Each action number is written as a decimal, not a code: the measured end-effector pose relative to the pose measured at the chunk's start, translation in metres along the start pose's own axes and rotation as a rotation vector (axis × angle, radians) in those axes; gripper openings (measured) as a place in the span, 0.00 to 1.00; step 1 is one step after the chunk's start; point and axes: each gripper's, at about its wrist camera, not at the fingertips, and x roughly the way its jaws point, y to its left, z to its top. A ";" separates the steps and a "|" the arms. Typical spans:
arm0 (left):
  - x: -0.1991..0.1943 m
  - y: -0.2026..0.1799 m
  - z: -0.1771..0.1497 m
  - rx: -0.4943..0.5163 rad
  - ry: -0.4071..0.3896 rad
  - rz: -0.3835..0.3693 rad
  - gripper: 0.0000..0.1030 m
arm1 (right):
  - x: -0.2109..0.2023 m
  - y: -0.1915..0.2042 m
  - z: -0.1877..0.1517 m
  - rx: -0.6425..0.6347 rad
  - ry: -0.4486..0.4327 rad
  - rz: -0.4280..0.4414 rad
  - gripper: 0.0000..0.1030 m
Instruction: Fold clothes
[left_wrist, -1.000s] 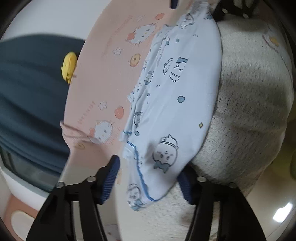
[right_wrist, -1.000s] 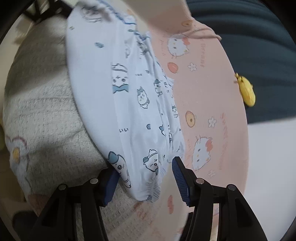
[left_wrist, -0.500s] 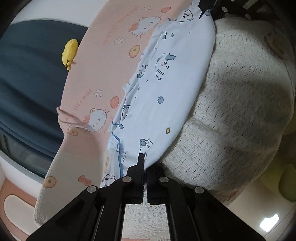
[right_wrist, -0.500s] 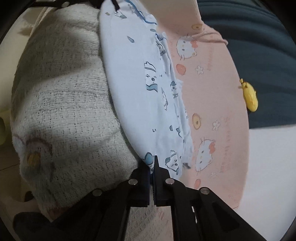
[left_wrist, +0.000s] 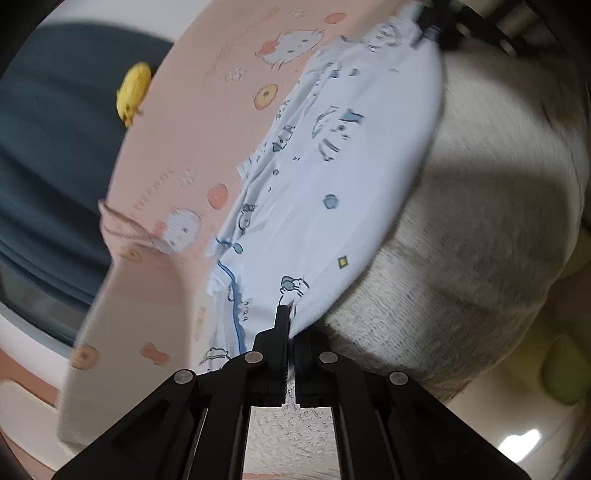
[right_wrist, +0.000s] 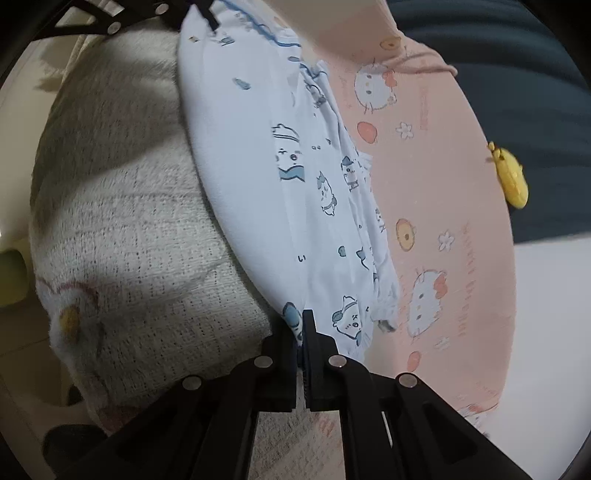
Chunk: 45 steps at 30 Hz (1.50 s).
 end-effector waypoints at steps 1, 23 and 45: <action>0.001 0.006 0.002 -0.036 0.013 -0.031 0.00 | -0.001 -0.003 0.001 0.018 0.004 0.016 0.04; -0.028 0.065 0.015 -0.352 0.153 -0.296 0.01 | -0.039 -0.061 -0.011 0.323 0.095 0.266 0.02; -0.005 0.112 0.044 -0.556 0.124 -0.326 0.01 | -0.009 -0.111 -0.008 0.587 0.140 0.446 0.02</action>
